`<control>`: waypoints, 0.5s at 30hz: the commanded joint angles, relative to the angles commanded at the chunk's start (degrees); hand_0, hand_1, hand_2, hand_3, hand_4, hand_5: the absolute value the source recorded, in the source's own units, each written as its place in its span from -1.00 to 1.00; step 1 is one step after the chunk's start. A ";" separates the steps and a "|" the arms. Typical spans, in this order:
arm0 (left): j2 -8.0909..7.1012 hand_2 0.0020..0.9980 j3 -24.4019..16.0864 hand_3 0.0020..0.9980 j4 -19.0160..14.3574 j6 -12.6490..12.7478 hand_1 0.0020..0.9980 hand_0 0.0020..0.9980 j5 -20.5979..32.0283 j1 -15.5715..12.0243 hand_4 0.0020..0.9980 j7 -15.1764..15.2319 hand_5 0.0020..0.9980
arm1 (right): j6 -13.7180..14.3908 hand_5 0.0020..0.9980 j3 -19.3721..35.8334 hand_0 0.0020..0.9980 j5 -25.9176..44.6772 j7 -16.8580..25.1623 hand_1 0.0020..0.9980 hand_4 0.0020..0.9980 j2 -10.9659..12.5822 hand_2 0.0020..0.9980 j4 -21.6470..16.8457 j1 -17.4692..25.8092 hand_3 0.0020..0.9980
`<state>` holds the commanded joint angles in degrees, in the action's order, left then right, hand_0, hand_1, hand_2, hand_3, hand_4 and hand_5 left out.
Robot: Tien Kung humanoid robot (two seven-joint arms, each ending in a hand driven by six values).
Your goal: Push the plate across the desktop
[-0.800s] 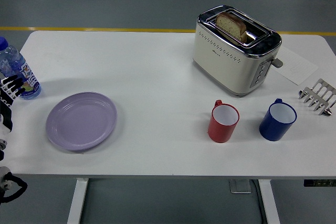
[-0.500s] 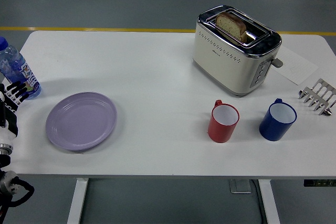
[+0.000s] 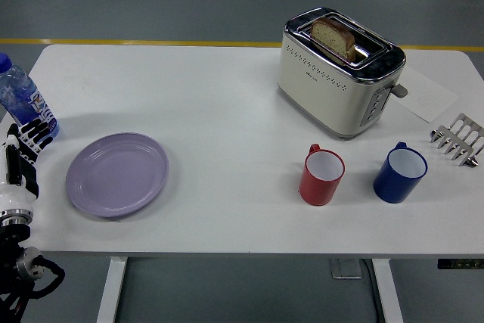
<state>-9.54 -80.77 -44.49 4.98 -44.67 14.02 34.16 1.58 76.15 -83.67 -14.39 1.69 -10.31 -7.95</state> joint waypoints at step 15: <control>2.00 0.39 1.19 0.22 1.68 -0.19 0.49 0.44 0.64 0.03 0.06 1.02 1.00 | -0.28 -0.58 0.23 0.35 -0.87 -0.11 0.31 -0.11 -0.41 0.37 0.00 -0.12 0.21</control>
<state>-7.55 -79.58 -42.81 4.78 -44.04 14.05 35.18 1.30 76.38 -84.54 -14.50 1.28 -10.31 -8.07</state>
